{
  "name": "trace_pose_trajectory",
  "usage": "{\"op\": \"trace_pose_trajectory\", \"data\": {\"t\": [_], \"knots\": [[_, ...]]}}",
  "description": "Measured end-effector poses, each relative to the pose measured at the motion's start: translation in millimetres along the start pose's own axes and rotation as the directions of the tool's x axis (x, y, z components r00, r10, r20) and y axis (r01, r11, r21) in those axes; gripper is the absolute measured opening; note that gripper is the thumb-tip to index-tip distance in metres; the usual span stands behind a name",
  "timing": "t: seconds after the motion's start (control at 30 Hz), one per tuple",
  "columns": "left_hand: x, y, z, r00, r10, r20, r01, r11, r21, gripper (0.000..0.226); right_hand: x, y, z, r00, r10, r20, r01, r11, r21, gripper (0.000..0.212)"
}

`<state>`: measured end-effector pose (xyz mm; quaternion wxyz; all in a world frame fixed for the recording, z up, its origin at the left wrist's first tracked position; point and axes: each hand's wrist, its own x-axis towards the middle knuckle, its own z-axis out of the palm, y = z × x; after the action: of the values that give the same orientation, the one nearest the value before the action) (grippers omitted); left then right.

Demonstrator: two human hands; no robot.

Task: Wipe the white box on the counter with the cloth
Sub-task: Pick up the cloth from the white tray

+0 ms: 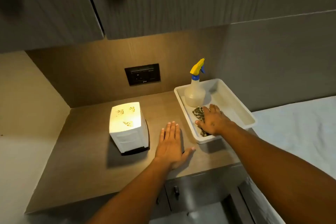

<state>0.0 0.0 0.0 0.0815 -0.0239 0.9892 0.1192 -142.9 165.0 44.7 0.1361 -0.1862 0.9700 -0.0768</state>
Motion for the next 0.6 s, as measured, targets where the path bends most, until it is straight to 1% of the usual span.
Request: {"op": "trace_pose_trajectory", "data": {"t": [0.13, 0.27, 0.37, 0.43, 0.5, 0.6], "knots": [[4.8, -5.8, 1.2, 1.0, -0.011, -0.004, 0.011, 1.0, -0.001, 0.109, 10.8, 0.3, 0.2, 0.998, 0.05, 0.032, -0.05, 0.999, 0.007, 0.077], [10.4, -5.2, 3.4, 1.0, -0.01, -0.008, 0.01, 1.0, 0.007, 0.109, 19.8, 0.4, 10.0, 0.998, 0.052, 0.036, -0.05, 0.997, -0.051, 0.076], [11.3, -6.2, 6.1, 1.0, -0.016, -0.005, 0.016, 1.0, 0.009, 0.109, 23.5, -1.4, 13.9, 0.997, 0.073, -0.019, -0.074, 0.996, -0.051, 0.066], [13.1, -7.2, 7.7, 1.0, -0.017, -0.005, 0.017, 1.0, 0.01, 0.109, 26.1, -3.3, 13.0, 0.997, 0.066, -0.039, -0.069, 0.992, -0.108, 0.058], [14.9, -7.9, 6.8, 1.0, -0.019, -0.011, 0.019, 1.0, 0.008, 0.109, 30.5, -3.6, 11.9, 0.997, 0.058, -0.05, -0.065, 0.986, -0.155, 0.051], [14.7, -7.5, 7.6, 1.0, -0.021, -0.022, 0.021, 1.0, 0.001, 0.11, 34.2, -3.0, 12.0, 0.997, 0.056, -0.048, -0.063, 0.986, -0.153, 0.045]]}}
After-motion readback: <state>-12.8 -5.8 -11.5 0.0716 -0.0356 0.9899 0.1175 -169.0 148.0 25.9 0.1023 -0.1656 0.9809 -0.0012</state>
